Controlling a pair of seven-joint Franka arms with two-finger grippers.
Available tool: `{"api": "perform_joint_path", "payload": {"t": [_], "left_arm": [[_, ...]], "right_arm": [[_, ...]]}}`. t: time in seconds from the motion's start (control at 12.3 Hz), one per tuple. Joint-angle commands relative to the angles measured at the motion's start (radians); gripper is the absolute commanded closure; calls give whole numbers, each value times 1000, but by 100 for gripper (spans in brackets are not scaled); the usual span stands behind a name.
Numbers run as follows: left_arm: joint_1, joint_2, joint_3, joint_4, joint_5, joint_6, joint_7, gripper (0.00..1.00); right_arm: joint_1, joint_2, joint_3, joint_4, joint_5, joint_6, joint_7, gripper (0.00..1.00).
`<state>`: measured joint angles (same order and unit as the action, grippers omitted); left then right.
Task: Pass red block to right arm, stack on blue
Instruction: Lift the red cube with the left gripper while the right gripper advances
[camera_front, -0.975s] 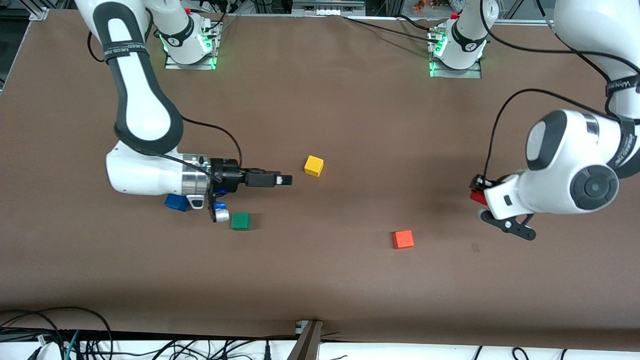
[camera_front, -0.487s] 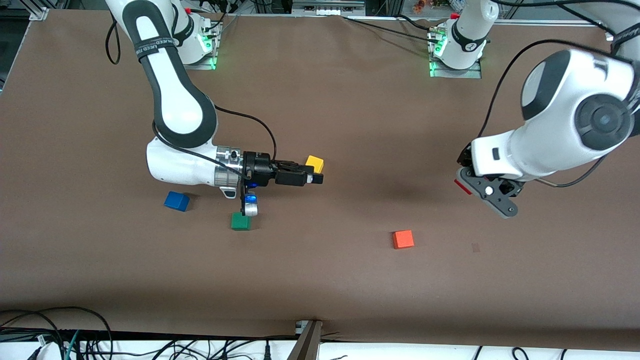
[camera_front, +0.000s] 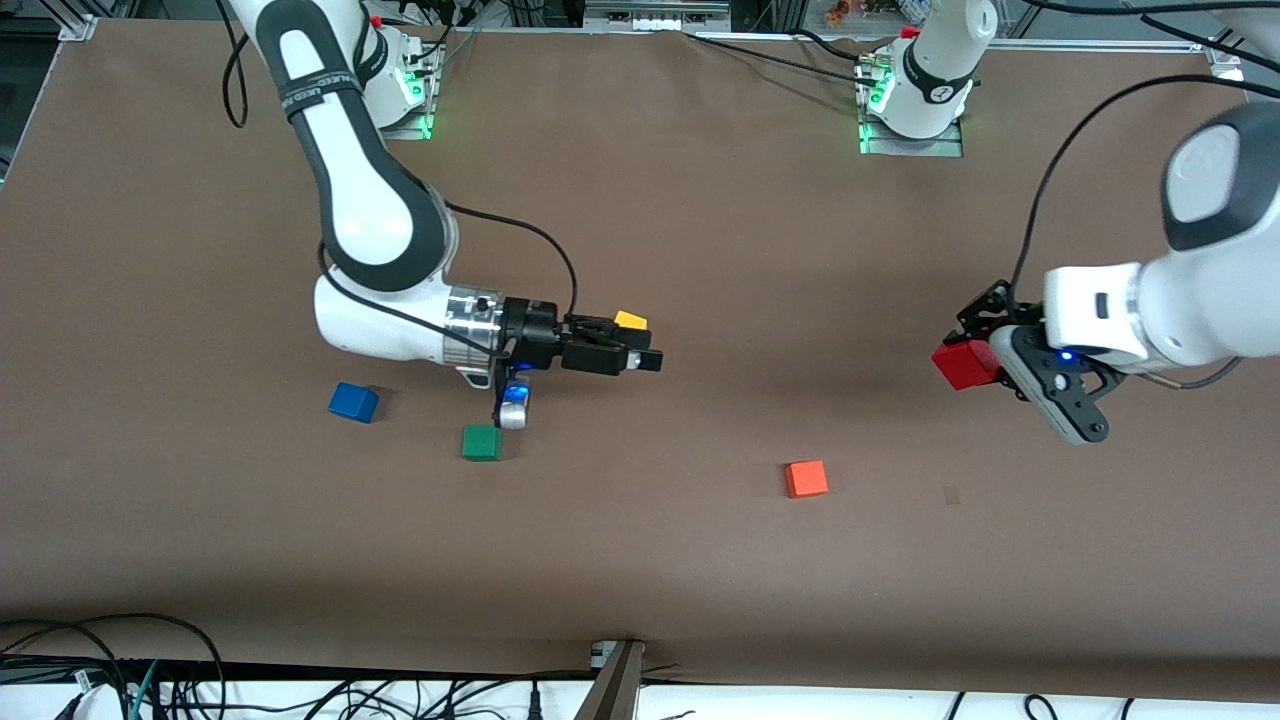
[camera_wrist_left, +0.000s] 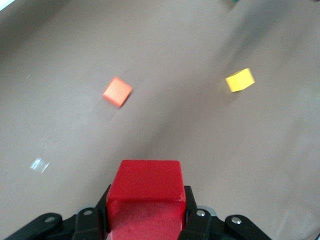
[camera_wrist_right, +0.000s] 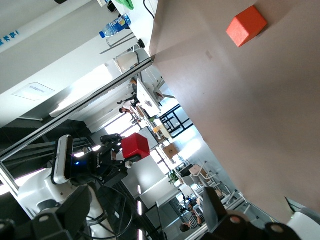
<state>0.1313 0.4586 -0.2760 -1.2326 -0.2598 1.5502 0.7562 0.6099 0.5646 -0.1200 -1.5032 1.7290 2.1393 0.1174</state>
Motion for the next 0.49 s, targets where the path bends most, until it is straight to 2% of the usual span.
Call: {"api": "perform_joint_path", "payload": {"t": [0.0,0.16,0.32,0.41], "left_arm": [[59,31,-5,15,-154,-13,151,100],[99,55,-5,16,-287,-19,274,100],[110,61,-8,19,-411,-44,313,100],[116,66,-6,7,-521,-44,328,100]], "right_arm": [[33,-3,-7,1,69,42,-4,0],[53,14,-7,7,104,63,-12,0],[74,26,-7,14,121,109,-13,0],[85,29,-7,15,123,122,-22,0]]}}
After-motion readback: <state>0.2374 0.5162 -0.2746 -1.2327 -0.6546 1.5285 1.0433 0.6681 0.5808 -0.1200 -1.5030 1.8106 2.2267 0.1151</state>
